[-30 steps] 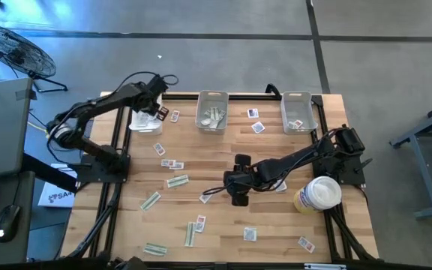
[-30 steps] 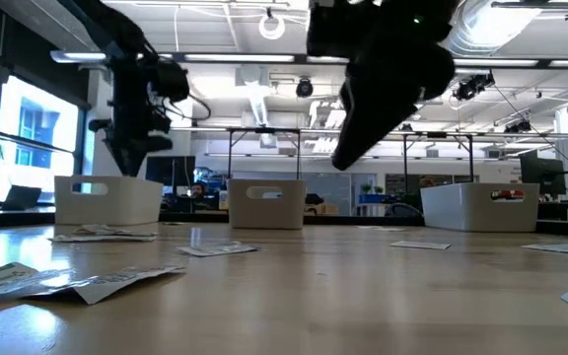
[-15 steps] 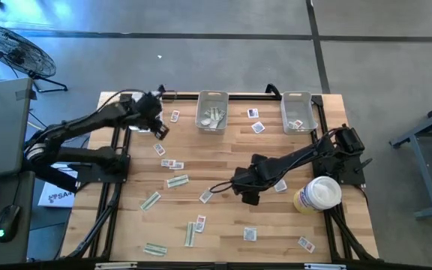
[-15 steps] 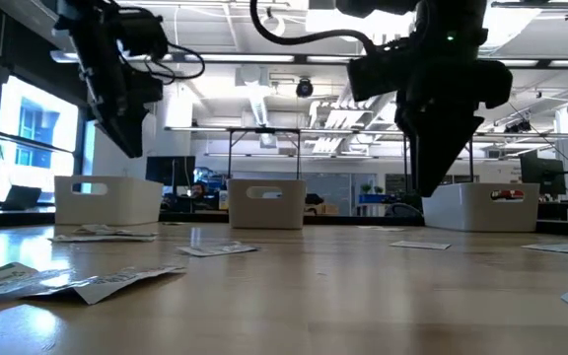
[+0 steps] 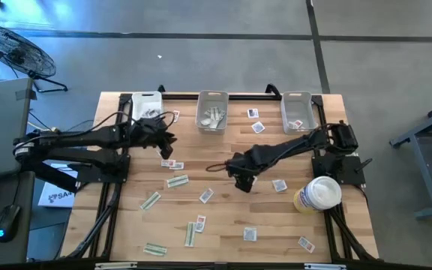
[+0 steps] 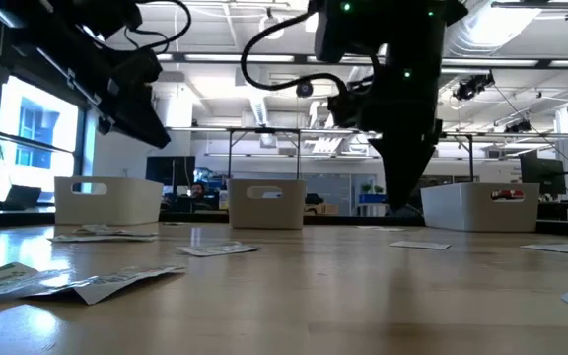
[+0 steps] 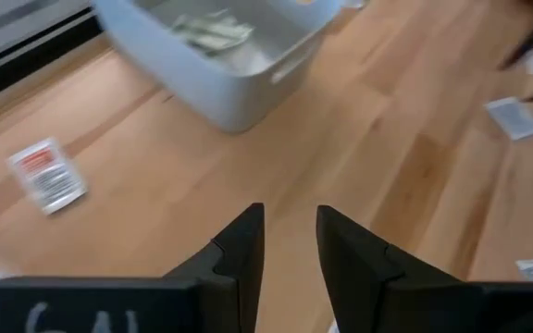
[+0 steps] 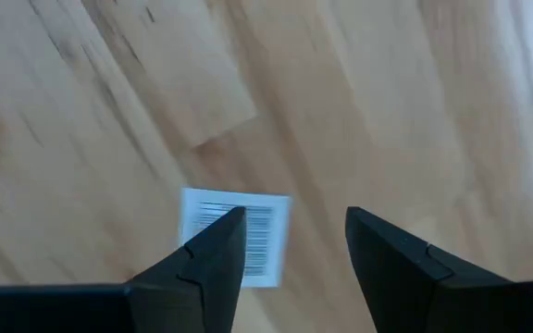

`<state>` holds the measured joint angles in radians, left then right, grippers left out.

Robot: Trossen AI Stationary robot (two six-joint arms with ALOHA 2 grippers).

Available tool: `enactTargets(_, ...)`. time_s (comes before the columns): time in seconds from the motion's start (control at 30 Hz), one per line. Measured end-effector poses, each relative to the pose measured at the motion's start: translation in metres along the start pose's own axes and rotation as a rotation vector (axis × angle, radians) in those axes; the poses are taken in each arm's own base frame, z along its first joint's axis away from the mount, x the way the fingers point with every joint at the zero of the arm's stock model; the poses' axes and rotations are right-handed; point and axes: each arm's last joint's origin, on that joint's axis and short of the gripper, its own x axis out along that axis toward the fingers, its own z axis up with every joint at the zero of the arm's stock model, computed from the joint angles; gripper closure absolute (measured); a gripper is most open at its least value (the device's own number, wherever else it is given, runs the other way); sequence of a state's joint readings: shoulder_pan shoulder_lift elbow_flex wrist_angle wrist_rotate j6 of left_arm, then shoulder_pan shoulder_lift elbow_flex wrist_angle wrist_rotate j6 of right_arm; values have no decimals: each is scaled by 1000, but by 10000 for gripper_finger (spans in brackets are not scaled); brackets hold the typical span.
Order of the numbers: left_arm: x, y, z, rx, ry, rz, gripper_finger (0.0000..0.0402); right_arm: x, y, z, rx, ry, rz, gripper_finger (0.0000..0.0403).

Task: Pick & Place First Aid Supplies
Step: Put the blue pad into the white bin

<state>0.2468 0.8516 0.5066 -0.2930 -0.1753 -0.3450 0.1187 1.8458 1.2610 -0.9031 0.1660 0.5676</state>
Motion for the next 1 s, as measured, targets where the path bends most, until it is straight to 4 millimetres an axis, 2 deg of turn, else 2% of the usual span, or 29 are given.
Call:
enactTargets(0.2, 8, -5, -14, 17, -71, -29, 302, 9, 1, 5, -319, 3, 16, 222)
enactTargets(0.33, 11, -5, -23, 29, -81, 16, 302, 21, 4, 5, -426, 29, 22, 222)
enactTargets(0.67, 17, 0, -36, 12, -153, 84, 302, 28, -3, 6, -456, 91, 26, 222)
enactTargets(1.0, 17, 1, -37, 11, -152, 85, 302, 42, -1, 9, -496, 110, 25, 222)
